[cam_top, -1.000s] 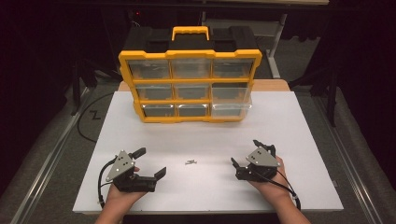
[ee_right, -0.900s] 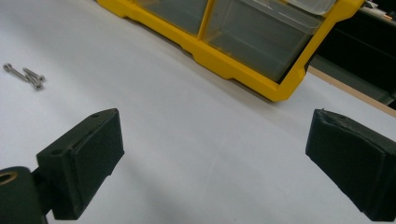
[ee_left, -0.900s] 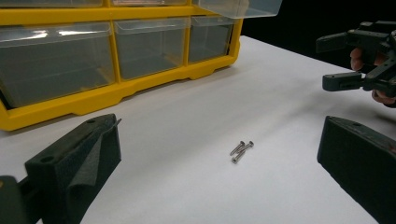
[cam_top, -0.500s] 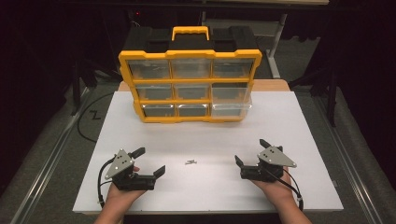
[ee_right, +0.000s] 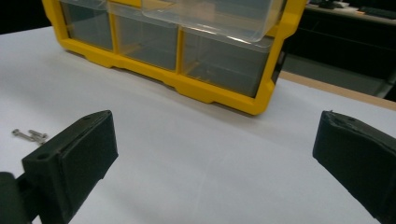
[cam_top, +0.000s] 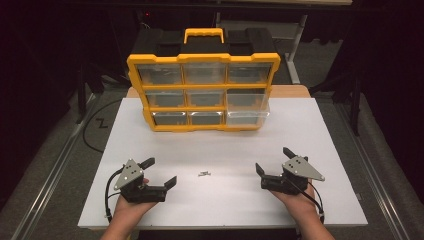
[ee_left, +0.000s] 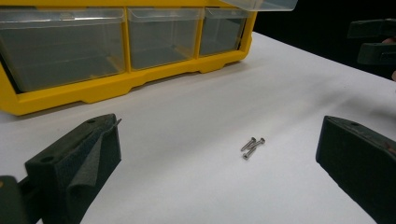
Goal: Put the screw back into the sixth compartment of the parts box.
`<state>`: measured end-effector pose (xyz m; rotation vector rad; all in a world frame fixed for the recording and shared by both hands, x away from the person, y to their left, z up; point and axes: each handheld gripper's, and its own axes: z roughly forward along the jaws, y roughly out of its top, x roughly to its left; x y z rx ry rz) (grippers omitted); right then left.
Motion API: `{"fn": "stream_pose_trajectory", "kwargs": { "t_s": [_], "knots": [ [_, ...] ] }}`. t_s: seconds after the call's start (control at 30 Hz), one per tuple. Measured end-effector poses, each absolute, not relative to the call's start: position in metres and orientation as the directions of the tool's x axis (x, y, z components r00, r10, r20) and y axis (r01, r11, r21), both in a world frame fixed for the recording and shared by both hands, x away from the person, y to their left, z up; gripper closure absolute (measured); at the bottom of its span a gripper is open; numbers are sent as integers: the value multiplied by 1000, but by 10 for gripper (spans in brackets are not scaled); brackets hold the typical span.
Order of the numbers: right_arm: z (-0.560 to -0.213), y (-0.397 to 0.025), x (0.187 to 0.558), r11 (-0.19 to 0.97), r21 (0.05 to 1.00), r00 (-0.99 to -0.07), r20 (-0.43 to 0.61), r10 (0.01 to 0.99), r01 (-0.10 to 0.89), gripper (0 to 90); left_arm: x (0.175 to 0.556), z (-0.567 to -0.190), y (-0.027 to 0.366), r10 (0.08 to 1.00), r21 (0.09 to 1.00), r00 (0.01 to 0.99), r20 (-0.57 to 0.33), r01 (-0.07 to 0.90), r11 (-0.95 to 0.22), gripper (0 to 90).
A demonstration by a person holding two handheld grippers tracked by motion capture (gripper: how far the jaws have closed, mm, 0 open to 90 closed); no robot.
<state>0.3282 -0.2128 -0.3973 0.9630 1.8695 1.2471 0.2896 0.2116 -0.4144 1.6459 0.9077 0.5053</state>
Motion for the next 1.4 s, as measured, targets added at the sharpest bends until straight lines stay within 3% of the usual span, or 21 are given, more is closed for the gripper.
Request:
{"fn": "stream_pose_trajectory", "kwargs": {
  "t_s": [0.53, 0.97, 1.4],
  "knots": [
    [-400, -213, 331, 322, 917, -476, -180, 861, 236, 10, 295, -419, 213, 799, 957, 586, -134, 287, -50, 42],
    [-406, -217, 339, 367, 842, -478, -153, 865, 395, 10, 295, -418, 214, 806, 958, 576, -134, 283, -43, 36],
    [-409, -218, 342, 416, 775, -492, -159, 856, 475, 10, 296, -417, 213, 804, 960, 575, -150, 278, -19, 35]
  ]
}}
